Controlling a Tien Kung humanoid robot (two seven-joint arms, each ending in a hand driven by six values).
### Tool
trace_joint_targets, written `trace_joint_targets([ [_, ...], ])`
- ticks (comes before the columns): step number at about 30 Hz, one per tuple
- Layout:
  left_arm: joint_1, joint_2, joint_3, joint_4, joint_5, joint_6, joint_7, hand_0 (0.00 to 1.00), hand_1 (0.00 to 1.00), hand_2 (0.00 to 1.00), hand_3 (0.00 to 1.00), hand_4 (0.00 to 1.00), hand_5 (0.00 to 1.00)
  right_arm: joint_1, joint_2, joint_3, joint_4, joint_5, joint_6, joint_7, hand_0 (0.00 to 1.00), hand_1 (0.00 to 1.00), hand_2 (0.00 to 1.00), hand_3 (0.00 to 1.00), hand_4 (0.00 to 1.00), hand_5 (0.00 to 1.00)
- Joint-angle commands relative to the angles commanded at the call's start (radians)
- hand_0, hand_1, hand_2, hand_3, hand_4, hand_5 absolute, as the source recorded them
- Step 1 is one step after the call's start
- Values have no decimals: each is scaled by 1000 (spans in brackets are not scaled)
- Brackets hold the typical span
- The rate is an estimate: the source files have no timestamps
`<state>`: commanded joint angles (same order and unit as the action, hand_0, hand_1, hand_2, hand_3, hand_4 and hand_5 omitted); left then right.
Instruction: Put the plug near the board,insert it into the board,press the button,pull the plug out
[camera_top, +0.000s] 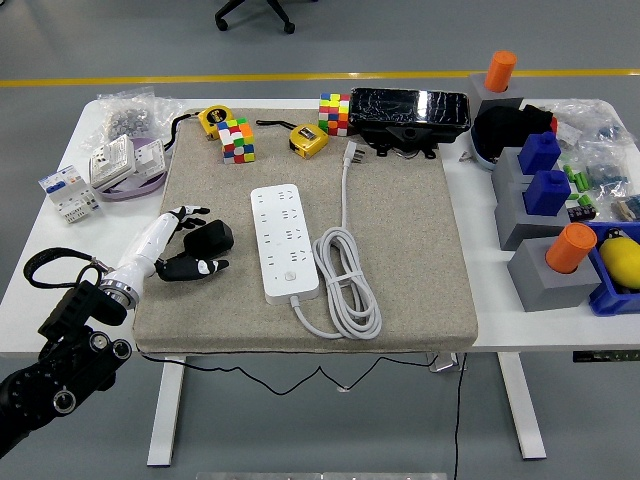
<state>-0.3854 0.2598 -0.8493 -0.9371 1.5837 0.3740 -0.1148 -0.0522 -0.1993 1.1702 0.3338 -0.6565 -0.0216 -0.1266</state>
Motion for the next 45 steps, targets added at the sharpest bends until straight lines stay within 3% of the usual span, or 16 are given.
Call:
trace_joint_targets([
  [2,-5,-2,5,5,-9,5,-3,716,712,641,652,826,126,0,0,0,0,0,0,0,547,652,671,574,912,433],
  [3,-8,-4,7,8,-12,6,-4,684,680,593,603,768,144,0,-1,1,0,0,0,0,547,652,671,572,910,430],
  [8,-20,-11,16,21,-19,8,4,684,680,593,603,768,144,-1,-1,1,0,0,0,-1,547,652,671,572,910,430],
  [9,-24,-12,19,24,-23,8,8,634,624,553,580,721,165,-1,-1,0,-1,1,0,-1,548,652,671,573,911,431],
  [14,-34,-16,25,35,-34,11,18,634,624,553,580,721,165,-1,-1,-2,0,1,0,-1,548,652,671,573,911,431],
  [15,-35,-17,24,35,-33,11,20,548,463,474,522,570,130,-1,-1,-1,1,1,0,0,548,652,671,572,911,431],
  [20,-39,-17,22,33,-45,16,16,548,463,474,522,570,130,-1,-2,-2,2,1,0,0,548,652,671,572,911,431],
  [21,-40,-17,22,31,-45,14,18,428,359,408,507,448,67,-1,-2,-2,1,1,0,0,548,652,671,572,911,432],
  [31,-66,-5,61,-2,-94,-10,-29,437,357,398,503,444,63,0,-3,-1,2,1,0,0,547,652,671,571,911,432],
  [45,-97,-36,129,14,-106,6,-59,443,357,395,502,453,79,0,-2,-6,2,3,1,0,548,652,671,572,912,432],
])
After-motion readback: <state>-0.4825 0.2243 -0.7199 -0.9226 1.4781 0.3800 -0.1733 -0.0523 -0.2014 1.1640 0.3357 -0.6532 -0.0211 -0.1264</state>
